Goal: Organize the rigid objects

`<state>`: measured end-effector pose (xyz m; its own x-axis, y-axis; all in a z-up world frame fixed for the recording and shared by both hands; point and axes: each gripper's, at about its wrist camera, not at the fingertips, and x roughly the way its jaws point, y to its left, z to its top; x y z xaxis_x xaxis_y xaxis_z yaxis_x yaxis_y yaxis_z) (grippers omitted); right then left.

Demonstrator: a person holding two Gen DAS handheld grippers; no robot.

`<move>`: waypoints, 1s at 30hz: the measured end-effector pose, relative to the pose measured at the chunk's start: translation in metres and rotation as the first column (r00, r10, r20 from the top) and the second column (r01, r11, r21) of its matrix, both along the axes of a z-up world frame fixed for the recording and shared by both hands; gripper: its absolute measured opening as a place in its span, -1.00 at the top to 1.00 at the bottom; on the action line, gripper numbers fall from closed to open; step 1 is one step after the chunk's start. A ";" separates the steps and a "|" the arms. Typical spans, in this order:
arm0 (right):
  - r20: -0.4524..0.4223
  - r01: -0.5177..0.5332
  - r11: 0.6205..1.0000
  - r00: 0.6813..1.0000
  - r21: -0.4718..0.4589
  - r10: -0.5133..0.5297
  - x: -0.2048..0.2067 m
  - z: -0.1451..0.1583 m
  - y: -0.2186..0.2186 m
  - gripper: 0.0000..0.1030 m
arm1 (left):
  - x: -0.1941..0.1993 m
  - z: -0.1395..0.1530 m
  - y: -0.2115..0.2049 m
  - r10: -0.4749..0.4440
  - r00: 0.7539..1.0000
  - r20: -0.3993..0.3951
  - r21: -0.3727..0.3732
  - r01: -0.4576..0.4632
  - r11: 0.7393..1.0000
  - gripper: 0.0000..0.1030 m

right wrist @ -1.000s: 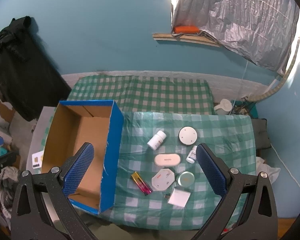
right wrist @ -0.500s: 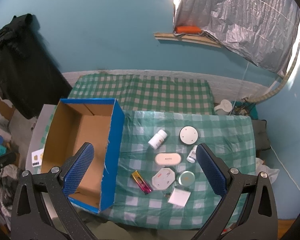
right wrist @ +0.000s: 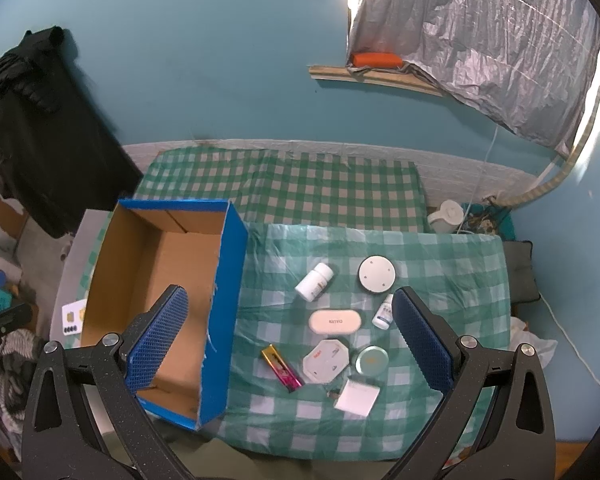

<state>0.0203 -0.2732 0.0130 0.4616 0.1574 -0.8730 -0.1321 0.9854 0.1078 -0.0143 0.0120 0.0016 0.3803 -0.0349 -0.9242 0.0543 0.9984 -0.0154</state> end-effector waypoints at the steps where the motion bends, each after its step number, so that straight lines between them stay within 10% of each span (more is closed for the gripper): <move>1: 0.000 0.000 1.000 1.000 0.001 0.000 0.000 0.000 0.000 -0.96 | 0.001 0.001 -0.001 -0.003 1.000 0.000 0.001 0.003 1.000 -0.95; 30: -0.016 -0.009 1.000 1.000 0.002 0.009 0.007 -0.006 0.003 -0.96 | 0.015 0.001 -0.003 -0.011 1.000 -0.005 -0.039 0.010 0.999 -0.94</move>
<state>0.0274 -0.2703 0.0072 0.4461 0.1628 -0.8801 -0.1393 0.9840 0.1114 0.0003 0.0091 0.0023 0.3748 -0.0747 -0.9241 0.0646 0.9964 -0.0544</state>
